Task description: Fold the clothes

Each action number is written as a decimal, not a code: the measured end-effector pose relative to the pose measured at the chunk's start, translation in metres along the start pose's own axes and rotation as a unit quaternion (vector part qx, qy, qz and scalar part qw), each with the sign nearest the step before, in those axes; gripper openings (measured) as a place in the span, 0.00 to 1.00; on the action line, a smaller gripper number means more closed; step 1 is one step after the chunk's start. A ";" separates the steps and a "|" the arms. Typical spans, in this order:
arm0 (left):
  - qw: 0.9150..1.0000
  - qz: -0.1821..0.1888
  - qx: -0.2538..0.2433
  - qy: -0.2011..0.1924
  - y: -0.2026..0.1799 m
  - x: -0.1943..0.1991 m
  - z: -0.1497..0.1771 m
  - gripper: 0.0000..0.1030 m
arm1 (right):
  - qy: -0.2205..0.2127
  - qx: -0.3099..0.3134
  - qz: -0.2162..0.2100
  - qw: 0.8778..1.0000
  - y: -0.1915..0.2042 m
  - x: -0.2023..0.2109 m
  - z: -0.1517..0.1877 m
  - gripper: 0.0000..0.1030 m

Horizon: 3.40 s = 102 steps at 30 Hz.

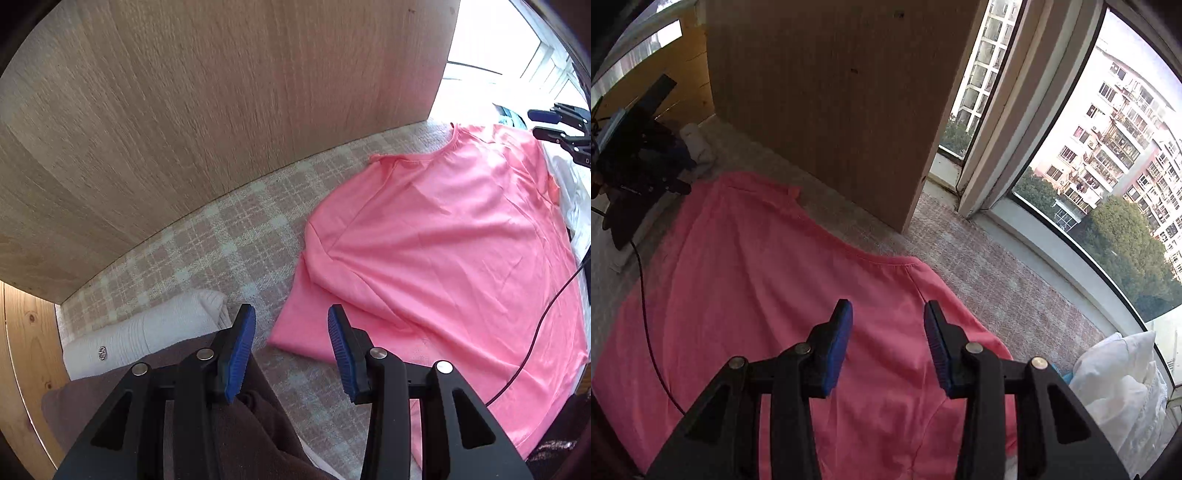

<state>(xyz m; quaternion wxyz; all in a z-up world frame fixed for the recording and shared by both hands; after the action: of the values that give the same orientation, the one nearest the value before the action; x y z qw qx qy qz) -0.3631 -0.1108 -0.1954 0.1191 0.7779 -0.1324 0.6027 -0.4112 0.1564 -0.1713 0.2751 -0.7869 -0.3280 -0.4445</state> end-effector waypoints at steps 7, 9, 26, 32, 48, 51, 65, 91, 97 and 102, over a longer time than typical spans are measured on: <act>0.992 -0.044 -0.094 0.066 -0.019 -0.024 0.008 0.38 | 0.051 0.030 0.016 0.998 0.007 -0.076 -0.026 0.43; 0.991 -0.040 -0.103 0.074 -0.019 -0.026 0.008 0.38 | 0.055 0.020 0.014 0.998 -0.003 -0.085 -0.026 0.43; 0.997 0.022 -0.068 0.004 -0.006 0.012 -0.027 0.43 | -0.009 -0.059 -0.086 0.995 -0.025 -0.036 -0.059 0.27; 0.995 0.033 -0.092 0.010 -0.027 -0.024 -0.067 0.42 | -0.012 -0.027 -0.092 0.995 0.002 -0.056 -0.077 0.27; 0.989 0.052 -0.133 -0.027 -0.040 0.016 -0.025 0.03 | 0.037 0.033 -0.147 0.988 0.042 -0.068 -0.045 0.03; 0.989 0.062 -0.131 -0.042 -0.044 0.028 -0.009 0.03 | 0.043 0.032 -0.158 0.986 0.043 -0.032 -0.017 0.03; 0.972 0.157 -0.176 -0.023 -0.181 0.025 0.096 0.03 | 0.170 -0.100 -0.193 0.961 0.087 0.027 0.125 0.06; 0.971 0.168 -0.163 -0.040 -0.188 0.027 0.108 0.03 | 0.045 0.075 -0.095 0.992 0.175 0.022 0.050 0.35; 0.972 0.163 -0.164 -0.037 -0.185 0.025 0.110 0.03 | 0.102 -0.028 -0.182 0.978 0.138 -0.002 0.064 0.08; 0.972 0.163 -0.163 -0.034 -0.182 0.023 0.114 0.03 | 0.109 -0.226 -0.317 0.915 0.074 -0.007 0.088 0.08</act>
<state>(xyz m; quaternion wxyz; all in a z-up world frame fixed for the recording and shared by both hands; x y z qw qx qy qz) -0.1902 0.0189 -0.2059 0.1395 0.7360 -0.3579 0.5574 -0.3121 0.1709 -0.2281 -0.0310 -0.6293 -0.4188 -0.6539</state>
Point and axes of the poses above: each gripper's, at about its wrist camera, not at the fingertips, and x roughly against the way its jaws point, y to its left, z to its underside, the point moved 1 cm from there along -x, roughly the way its jaws point, and after that the axes turned 1 degree about z, right-handed, at the moved point
